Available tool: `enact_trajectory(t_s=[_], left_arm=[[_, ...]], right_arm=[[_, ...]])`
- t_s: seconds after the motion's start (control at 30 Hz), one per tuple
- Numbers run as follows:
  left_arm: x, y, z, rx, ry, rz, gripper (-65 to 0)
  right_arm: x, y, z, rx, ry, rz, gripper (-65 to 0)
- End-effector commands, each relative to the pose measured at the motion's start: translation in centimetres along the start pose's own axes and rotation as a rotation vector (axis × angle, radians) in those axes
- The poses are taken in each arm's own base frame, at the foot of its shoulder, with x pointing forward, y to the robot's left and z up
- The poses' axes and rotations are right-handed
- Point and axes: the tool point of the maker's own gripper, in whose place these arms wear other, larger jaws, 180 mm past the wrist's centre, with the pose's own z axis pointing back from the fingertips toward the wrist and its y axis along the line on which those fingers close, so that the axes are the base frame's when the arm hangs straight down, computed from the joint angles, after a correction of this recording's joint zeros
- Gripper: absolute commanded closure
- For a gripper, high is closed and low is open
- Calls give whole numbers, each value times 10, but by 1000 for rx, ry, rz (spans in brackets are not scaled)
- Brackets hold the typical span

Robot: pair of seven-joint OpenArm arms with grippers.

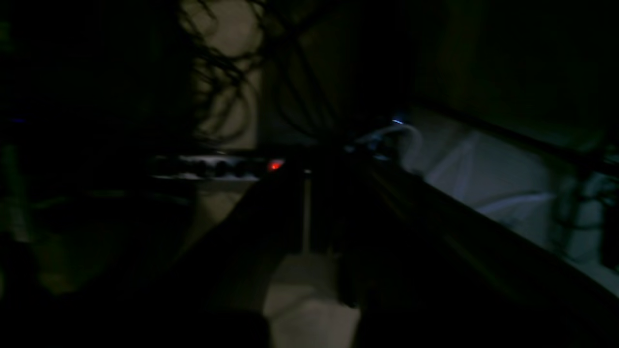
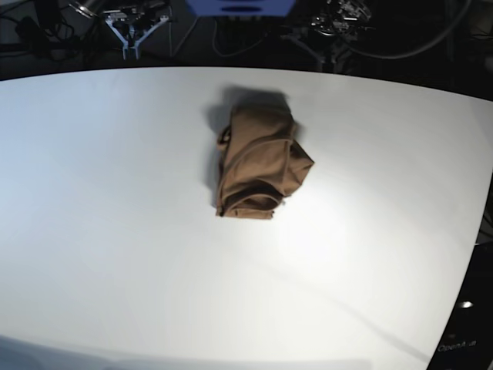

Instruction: Fold the T-shirt properly

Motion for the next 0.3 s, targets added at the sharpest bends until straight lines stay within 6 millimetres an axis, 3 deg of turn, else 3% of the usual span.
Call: enact_trajectory(t_s=[0.0,0.27], left_arm=[[4,0,-1,-2,-14,-6,-26],[4,0,-1,-1,-15,1,-26]], right_arm=[[9,0,-1,5,-26,-4,-9],[10,1,-1,10,-28,3,-9]])
